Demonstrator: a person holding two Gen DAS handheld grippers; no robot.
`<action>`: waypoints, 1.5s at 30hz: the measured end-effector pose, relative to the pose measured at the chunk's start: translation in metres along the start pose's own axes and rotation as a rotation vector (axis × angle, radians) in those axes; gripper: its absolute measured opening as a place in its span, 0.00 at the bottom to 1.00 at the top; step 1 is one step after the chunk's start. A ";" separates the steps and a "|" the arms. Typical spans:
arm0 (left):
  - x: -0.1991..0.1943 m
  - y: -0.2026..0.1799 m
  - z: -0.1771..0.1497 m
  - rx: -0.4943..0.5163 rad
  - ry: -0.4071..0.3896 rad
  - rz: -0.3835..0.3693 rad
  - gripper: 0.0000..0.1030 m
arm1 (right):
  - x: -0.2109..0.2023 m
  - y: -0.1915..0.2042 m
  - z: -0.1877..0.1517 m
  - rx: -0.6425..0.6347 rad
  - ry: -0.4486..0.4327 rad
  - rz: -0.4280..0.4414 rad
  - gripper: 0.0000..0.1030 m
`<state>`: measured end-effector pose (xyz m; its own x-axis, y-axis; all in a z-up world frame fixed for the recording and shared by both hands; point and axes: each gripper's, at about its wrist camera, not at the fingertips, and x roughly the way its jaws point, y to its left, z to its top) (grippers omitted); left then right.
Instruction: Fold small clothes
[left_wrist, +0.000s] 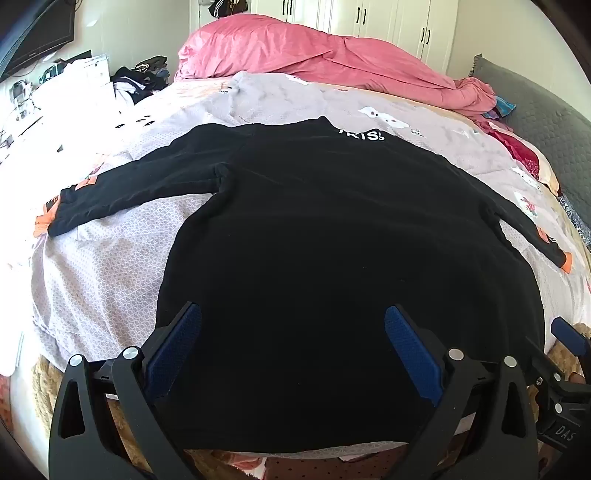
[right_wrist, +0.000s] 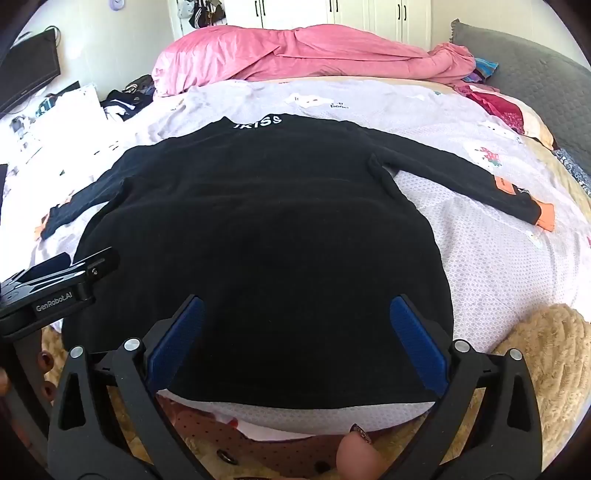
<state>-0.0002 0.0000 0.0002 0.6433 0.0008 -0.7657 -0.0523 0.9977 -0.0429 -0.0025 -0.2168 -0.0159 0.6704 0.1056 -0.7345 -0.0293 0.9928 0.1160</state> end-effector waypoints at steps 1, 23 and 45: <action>0.000 0.000 0.000 0.001 0.001 -0.001 0.96 | 0.000 0.000 0.000 -0.001 0.000 -0.001 0.92; -0.001 -0.001 0.000 0.002 0.006 -0.009 0.96 | -0.003 0.004 -0.002 -0.018 -0.003 -0.032 0.92; -0.005 -0.003 -0.001 0.009 -0.008 -0.004 0.96 | -0.003 0.005 -0.003 -0.016 -0.003 -0.031 0.92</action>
<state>-0.0038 -0.0032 0.0034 0.6496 -0.0031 -0.7602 -0.0425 0.9983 -0.0403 -0.0066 -0.2121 -0.0155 0.6736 0.0742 -0.7354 -0.0200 0.9964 0.0822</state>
